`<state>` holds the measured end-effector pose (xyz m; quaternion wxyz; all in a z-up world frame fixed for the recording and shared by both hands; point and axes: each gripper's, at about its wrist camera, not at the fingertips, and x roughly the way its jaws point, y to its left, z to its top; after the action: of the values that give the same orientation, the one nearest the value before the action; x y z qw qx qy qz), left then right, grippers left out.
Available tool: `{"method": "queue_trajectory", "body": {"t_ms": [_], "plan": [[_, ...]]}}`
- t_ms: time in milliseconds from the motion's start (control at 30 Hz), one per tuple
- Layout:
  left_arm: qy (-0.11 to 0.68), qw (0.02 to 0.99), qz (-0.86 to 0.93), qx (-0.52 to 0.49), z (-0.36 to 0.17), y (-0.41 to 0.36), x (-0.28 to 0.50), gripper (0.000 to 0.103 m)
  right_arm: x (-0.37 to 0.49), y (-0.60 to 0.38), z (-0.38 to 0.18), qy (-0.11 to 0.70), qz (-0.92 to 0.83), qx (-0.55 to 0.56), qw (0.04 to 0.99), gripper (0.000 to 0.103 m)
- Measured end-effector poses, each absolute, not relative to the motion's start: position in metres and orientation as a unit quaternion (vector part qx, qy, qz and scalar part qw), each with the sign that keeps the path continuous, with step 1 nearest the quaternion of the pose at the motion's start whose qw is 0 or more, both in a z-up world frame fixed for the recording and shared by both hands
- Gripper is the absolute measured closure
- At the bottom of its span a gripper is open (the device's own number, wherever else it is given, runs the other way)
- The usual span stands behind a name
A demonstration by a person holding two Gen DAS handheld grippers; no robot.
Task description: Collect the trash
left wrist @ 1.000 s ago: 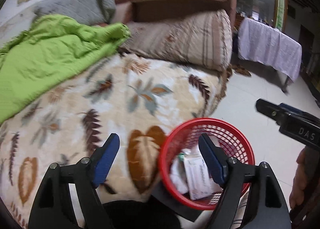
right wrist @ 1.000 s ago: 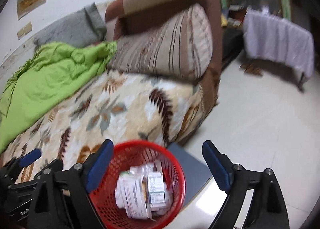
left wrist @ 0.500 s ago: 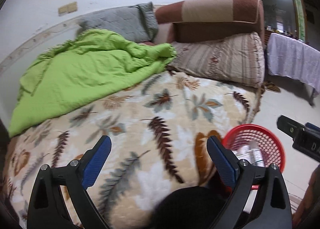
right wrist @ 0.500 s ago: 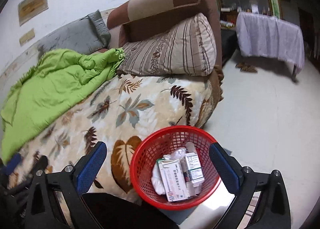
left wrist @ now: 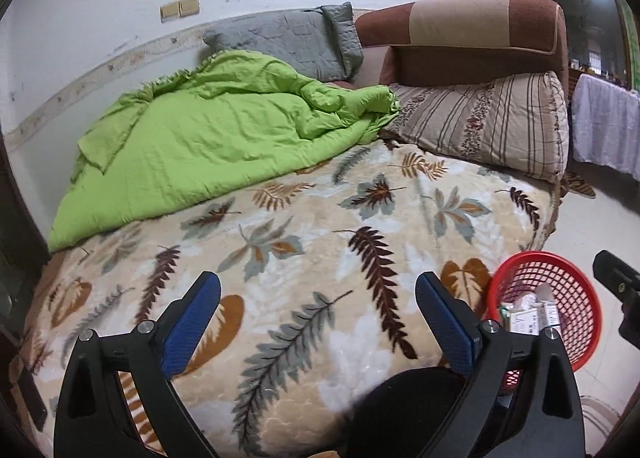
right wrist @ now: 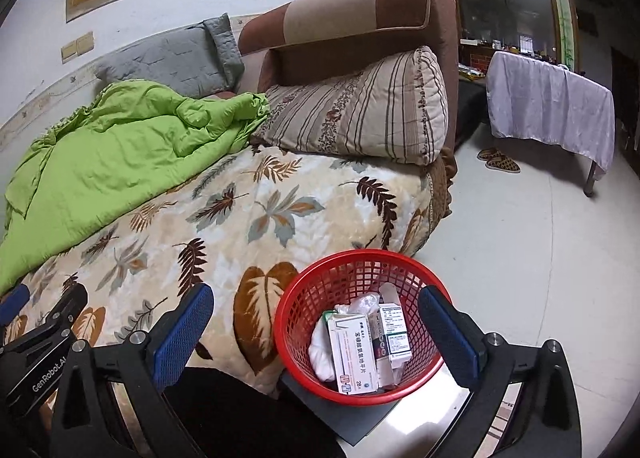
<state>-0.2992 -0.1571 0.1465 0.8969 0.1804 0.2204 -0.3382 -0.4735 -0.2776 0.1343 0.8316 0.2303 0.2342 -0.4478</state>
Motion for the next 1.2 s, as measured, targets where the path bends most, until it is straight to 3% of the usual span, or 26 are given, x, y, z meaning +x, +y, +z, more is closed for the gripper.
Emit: {"method": "queue_trajectory", "body": {"t_ms": [1200], "plan": [[0.253, 0.882, -0.363, 0.164, 0.1385, -0.1552, -0.2963, 0.005, -0.4712, -0.2808, 0.1246, 0.252, -0.434, 0.243, 0.83, 0.0]]}}
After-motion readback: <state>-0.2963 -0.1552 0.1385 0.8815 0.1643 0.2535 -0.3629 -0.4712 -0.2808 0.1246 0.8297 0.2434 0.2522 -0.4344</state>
